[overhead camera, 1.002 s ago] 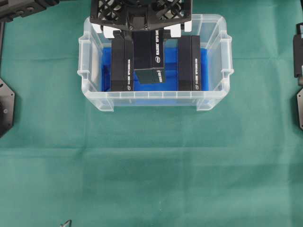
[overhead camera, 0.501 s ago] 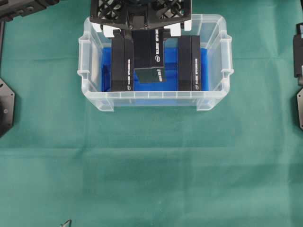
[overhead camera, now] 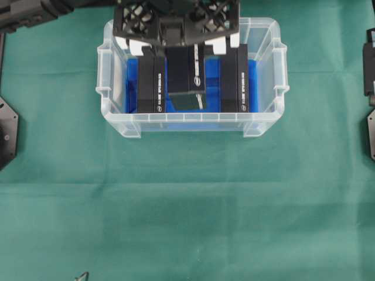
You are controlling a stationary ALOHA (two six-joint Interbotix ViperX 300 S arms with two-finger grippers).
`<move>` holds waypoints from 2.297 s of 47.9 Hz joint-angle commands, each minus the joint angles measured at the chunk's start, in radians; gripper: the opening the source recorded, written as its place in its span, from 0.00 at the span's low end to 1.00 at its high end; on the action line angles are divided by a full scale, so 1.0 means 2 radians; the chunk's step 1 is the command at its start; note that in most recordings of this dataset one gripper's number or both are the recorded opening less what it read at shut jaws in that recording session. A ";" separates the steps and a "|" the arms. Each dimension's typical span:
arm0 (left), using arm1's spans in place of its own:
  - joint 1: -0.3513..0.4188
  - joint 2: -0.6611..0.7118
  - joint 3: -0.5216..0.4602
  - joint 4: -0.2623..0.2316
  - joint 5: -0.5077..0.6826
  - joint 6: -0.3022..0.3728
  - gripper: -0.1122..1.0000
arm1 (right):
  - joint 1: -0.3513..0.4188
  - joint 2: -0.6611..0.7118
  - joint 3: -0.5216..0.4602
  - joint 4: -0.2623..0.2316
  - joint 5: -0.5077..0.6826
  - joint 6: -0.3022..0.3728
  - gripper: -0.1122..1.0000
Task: Take the box out of the case with the left arm.
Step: 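Carry the box over the case front wall toward the table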
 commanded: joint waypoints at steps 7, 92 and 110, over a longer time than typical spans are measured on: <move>-0.041 -0.021 -0.012 0.002 -0.002 -0.028 0.66 | -0.001 -0.001 -0.005 -0.001 -0.002 0.000 0.12; -0.206 -0.013 0.209 0.020 -0.186 -0.201 0.66 | -0.001 -0.001 -0.005 -0.008 0.000 0.001 0.12; -0.212 0.014 0.281 0.023 -0.272 -0.206 0.66 | -0.001 -0.001 -0.004 -0.008 0.000 0.001 0.12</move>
